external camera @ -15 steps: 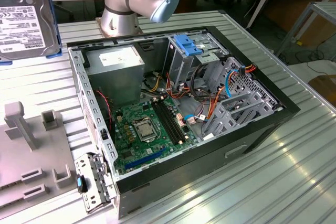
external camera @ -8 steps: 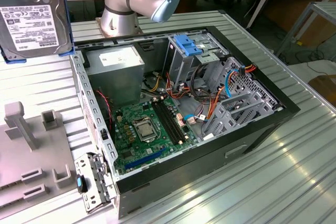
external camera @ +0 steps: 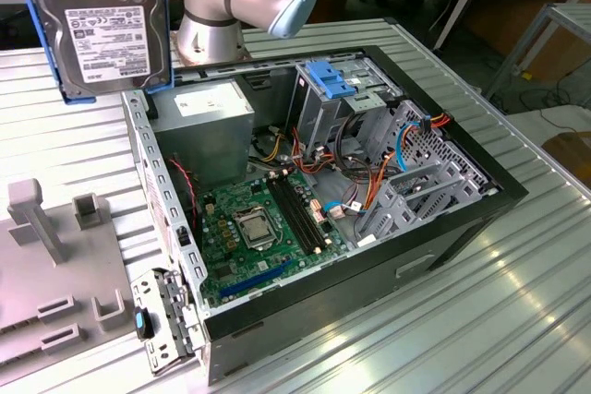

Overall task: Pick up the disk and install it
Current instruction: 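Pick up the disk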

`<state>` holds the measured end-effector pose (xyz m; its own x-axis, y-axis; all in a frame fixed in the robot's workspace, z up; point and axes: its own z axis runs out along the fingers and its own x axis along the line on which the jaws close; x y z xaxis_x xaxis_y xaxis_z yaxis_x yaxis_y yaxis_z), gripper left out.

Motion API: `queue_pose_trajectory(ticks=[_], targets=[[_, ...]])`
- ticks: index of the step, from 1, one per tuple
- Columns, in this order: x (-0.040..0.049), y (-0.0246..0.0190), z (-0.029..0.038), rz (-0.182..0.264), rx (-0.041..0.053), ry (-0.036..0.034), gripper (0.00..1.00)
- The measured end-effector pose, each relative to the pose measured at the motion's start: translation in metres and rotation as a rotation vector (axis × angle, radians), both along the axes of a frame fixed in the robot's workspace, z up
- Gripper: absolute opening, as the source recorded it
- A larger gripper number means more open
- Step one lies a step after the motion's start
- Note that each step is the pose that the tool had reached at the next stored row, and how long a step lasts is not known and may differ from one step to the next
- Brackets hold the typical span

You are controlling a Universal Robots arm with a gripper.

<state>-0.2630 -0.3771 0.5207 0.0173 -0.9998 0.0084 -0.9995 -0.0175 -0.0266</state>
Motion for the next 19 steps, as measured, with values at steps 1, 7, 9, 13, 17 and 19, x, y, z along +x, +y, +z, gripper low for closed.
queue_pose_trajectory(ticks=[1, 7, 9, 13, 17, 19], targets=[[0.0050, 0.0000, 0.0000, 0.000, 0.0000, 0.0001, 0.37], [0.0294, 0.0000, 0.0000, 0.000, -0.0001, 0.0001, 0.37], [0.0359, 0.0000, 0.0000, 0.000, 0.0001, -0.0001, 0.37], [0.0412, -0.0039, 0.0000, -0.001, 0.0000, 0.0000, 0.37], [0.0433, -0.0132, -0.0003, -0.003, 0.0000, 0.0000, 0.37], [0.0462, -0.0176, -0.0009, -0.004, 0.0000, -0.0002, 0.37]])
